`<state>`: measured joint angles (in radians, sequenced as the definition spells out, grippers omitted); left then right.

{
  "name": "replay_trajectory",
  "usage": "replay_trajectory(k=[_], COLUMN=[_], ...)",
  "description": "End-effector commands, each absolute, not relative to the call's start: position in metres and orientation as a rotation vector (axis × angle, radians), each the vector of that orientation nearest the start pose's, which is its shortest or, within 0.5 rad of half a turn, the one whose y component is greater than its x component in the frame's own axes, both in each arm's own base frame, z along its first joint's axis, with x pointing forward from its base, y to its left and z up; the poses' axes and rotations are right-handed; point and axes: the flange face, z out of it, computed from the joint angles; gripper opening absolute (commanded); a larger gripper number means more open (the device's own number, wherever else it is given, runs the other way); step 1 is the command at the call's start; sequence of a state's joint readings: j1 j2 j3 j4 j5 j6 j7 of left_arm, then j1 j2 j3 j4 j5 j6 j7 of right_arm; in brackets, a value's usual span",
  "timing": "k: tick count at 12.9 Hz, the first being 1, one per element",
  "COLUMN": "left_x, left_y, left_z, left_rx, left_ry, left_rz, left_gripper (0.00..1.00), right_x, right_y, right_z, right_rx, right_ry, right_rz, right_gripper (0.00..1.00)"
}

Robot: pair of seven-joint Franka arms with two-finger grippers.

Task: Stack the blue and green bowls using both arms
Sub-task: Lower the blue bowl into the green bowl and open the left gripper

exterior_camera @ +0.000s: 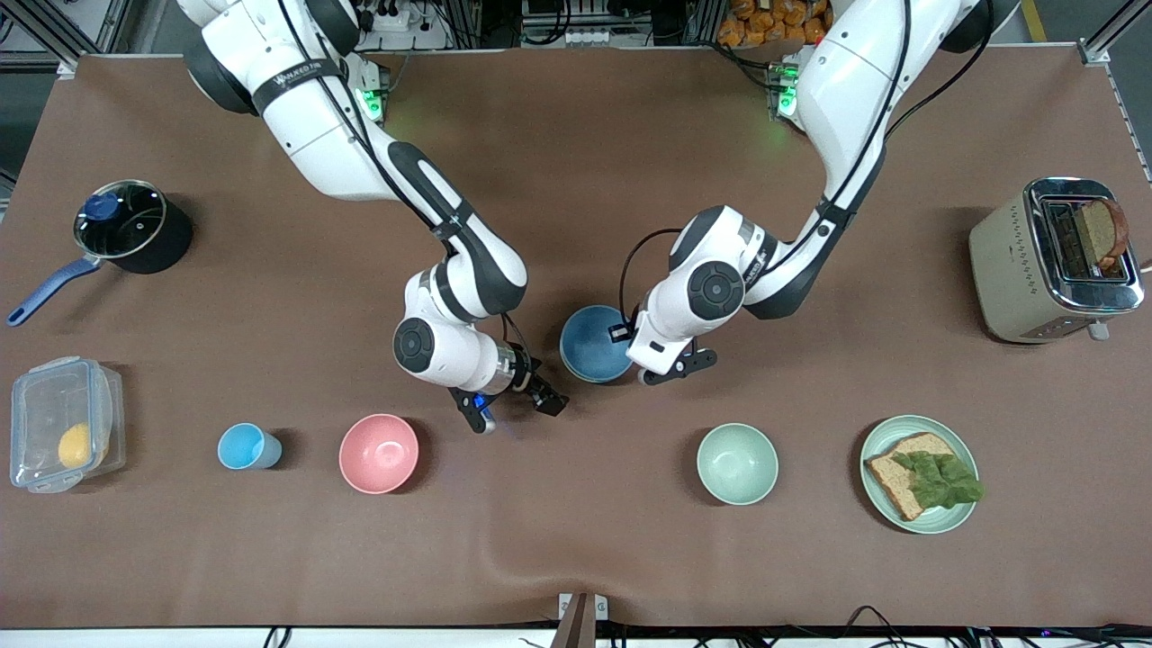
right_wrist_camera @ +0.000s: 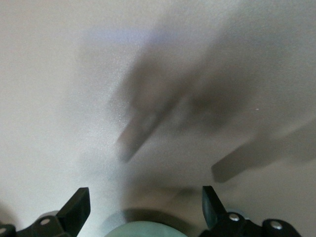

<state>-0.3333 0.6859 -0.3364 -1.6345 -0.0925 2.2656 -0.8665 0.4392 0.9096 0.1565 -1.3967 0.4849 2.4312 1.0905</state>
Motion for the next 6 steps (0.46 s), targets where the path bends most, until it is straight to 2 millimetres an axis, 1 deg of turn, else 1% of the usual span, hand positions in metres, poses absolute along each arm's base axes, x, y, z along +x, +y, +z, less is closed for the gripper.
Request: replay_trajectory(k=[1,2,3,4,5,6], left_x=[0.550,0.550,0.553,0.559,0.565,0.576], left_y=[-0.416,-0.418,-0.415,-0.410,-0.404,-0.388], left_z=[0.236,0.239,0.245,0.256,0.273,0.294], left_rx=[-3.262,-3.259,-3.263,-3.270,-3.279,-3.285], left_ry=[-0.563,-0.585,-0.590,-0.600,-0.607,-0.643], left_rz=[0.334,0.326,0.309,0.282,0.241,0.195], left_gripper=[0.81,1.00,1.00,1.00,1.00,1.00], right_x=[0.629,0.629,0.630,0.634,0.634,0.637], right_y=[0.398,0.399,0.398,0.393,0.393,0.390], right_z=[0.174,0.176,0.177,0.179,0.181,0.186], right_rx=[-2.429,-2.433,-2.437,-2.441,-2.467,-2.471], right_ry=[1.204,1.197,1.192,1.183,1.132,1.115], right_rz=[0.375,0.372,0.367,0.358,0.342,0.332], right_gripper=[1.00,1.00,1.00,1.00,1.00,1.00])
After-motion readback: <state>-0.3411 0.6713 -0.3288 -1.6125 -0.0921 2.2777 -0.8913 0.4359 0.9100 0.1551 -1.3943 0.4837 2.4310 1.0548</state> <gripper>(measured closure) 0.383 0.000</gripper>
